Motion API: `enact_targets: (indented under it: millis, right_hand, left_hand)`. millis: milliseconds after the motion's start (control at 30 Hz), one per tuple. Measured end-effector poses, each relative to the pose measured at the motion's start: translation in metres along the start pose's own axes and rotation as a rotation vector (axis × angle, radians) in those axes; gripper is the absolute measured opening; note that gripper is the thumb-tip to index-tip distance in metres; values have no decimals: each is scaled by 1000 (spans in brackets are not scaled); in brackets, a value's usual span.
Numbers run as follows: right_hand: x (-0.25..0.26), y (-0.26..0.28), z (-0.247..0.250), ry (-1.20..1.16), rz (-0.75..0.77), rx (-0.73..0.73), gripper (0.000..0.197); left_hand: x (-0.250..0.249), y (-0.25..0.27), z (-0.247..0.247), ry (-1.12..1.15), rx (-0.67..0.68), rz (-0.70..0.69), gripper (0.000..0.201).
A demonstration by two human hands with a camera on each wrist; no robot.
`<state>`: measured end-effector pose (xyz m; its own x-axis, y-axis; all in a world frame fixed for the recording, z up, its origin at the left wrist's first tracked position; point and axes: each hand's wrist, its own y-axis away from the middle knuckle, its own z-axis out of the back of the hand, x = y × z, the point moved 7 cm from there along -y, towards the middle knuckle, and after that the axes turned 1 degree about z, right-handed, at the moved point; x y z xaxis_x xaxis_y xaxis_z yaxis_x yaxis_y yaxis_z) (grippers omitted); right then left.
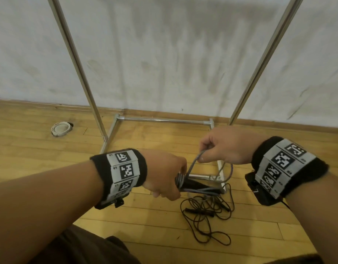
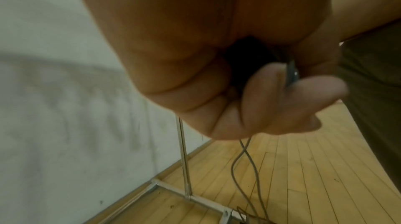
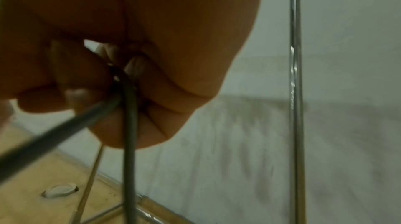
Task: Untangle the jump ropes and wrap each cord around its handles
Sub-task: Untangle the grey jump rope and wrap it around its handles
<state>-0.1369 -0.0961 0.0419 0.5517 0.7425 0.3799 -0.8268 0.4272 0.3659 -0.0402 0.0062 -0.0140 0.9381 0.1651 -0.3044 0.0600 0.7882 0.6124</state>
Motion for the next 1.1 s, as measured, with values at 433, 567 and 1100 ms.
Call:
enact_targets:
  millis: [433, 567, 1100]
  right_hand:
    - [45, 22, -6, -40, -24, -117, 25]
    - [28, 17, -16, -240, -61, -90, 29]
    - [9, 12, -16, -580, 41, -53, 30]
  left_hand:
    - [48, -12, 48, 889, -414, 58, 15]
    - [53, -1, 58, 1226, -323, -73, 28]
    - [41, 16, 71, 1383, -397, -233, 39]
